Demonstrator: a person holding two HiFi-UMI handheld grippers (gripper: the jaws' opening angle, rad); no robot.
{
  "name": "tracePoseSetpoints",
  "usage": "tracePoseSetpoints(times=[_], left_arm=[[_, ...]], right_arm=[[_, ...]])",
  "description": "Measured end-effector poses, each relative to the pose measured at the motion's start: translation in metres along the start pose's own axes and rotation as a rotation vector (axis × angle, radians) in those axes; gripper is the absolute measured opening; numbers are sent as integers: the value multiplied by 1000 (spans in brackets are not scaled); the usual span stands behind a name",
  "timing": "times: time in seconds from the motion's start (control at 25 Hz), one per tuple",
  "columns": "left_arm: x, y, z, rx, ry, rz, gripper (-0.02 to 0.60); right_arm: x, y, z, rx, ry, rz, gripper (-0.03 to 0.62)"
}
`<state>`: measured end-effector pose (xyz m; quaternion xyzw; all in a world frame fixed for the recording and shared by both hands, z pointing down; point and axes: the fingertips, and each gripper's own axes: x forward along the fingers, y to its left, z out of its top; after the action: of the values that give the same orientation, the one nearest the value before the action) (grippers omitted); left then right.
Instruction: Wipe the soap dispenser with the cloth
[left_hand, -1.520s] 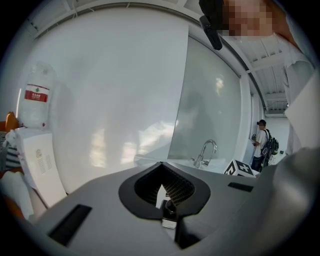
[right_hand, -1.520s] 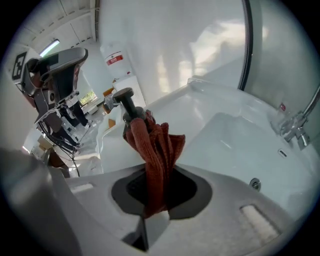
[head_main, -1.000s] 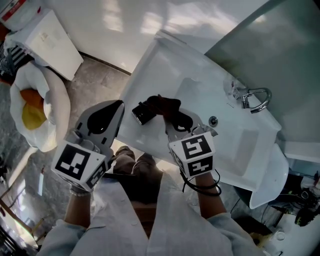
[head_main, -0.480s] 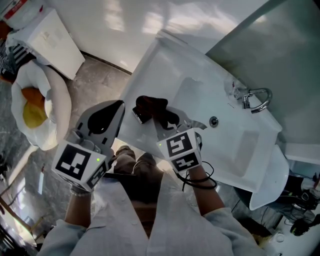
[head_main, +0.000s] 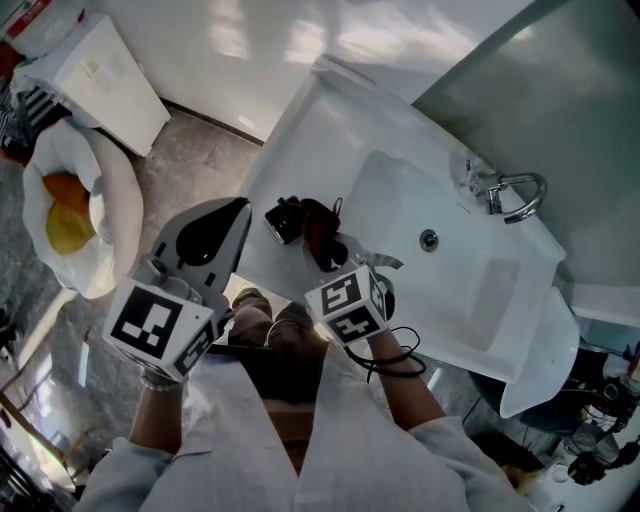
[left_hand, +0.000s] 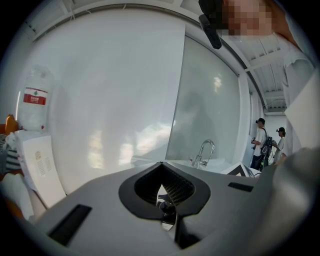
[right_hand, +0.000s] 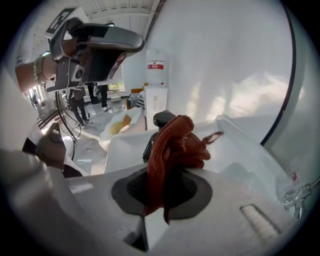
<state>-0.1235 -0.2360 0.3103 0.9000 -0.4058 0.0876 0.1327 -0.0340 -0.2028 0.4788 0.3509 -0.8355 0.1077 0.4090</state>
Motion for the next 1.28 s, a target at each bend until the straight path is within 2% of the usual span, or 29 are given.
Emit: tracePoseSetpoints(times=[0.28, 0.44, 0.6, 0.72, 0.96, 1.12, 1.28], left_arm=[[2, -1, 0, -5, 6, 1, 5], [2, -3, 1, -10, 8, 4, 5], [3, -4, 2, -13, 9, 2, 5], [5, -7, 2, -10, 7, -2, 5], [5, -12, 0, 2, 9, -19, 5], [9, -18, 3, 4, 4, -28, 5], [15, -27, 3, 9, 9, -41, 5]], right_arm=[[12, 12, -12, -19, 56, 28, 55], [15, 21, -24, -18, 118, 64, 55], [18, 31, -37, -66, 189, 101, 55], [15, 32, -43, -47, 200, 126, 55], [-14, 9, -42, 149, 116, 114, 55], [-41, -20, -26, 280, -14, 39, 55], [-71, -50, -5, 355, -169, -55, 55]])
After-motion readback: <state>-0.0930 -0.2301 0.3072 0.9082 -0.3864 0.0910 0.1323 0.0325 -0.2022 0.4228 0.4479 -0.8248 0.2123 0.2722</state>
